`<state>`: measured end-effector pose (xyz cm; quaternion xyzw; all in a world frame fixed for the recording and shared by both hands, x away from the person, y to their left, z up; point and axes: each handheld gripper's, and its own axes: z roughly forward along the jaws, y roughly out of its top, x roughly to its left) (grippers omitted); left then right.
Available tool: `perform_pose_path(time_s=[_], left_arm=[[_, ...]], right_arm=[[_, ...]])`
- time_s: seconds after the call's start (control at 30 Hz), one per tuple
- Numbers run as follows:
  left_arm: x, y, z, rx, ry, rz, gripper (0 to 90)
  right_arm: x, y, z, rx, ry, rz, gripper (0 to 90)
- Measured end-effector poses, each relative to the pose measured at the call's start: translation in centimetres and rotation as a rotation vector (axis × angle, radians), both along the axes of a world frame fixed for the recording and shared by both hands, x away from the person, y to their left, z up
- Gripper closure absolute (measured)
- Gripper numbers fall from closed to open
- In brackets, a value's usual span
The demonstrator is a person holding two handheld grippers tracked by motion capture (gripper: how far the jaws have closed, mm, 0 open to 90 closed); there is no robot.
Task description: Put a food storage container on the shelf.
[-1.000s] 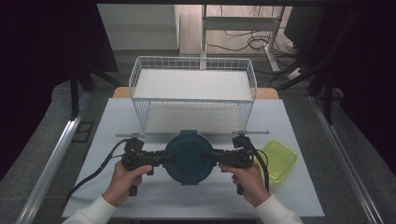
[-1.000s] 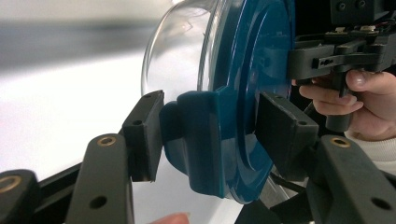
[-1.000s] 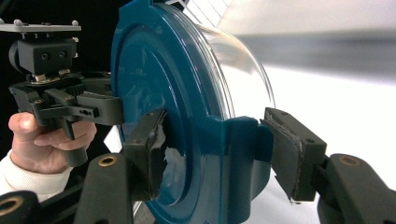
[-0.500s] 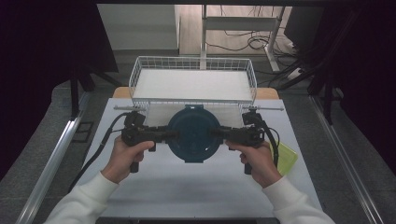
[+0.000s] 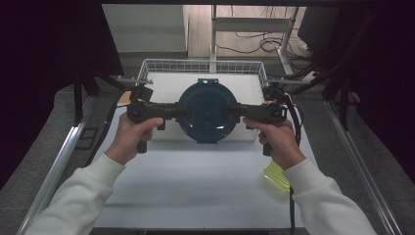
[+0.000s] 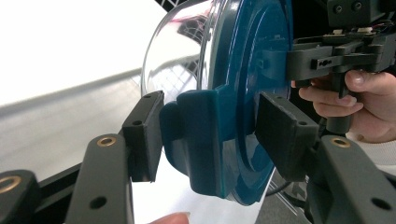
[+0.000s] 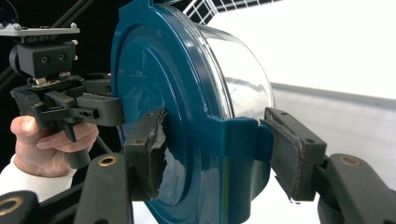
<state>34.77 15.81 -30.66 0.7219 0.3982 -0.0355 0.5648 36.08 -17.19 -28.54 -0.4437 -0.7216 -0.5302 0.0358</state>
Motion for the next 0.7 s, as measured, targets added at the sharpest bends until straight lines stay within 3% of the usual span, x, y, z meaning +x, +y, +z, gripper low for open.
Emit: perform_pose_path(time_s=[0.17, 0.43, 0.7], left_arm=[[1.1, 0.2, 0.4, 0.016, 0.001, -0.006, 43.3], [2.8, 0.5, 0.6, 0.015, -0.011, 0.009, 43.7], [4.2, 0.7, 0.6, 0.017, 0.000, 0.015, 43.8]], right_arm=[[1.1, 0.3, 0.5, -0.011, -0.019, 0.009, 41.1], [3.6, 0.4, 0.0, 0.036, 0.006, 0.011, 41.1], [5.0, 0.5, -0.1, 0.042, 0.015, 0.011, 41.1]])
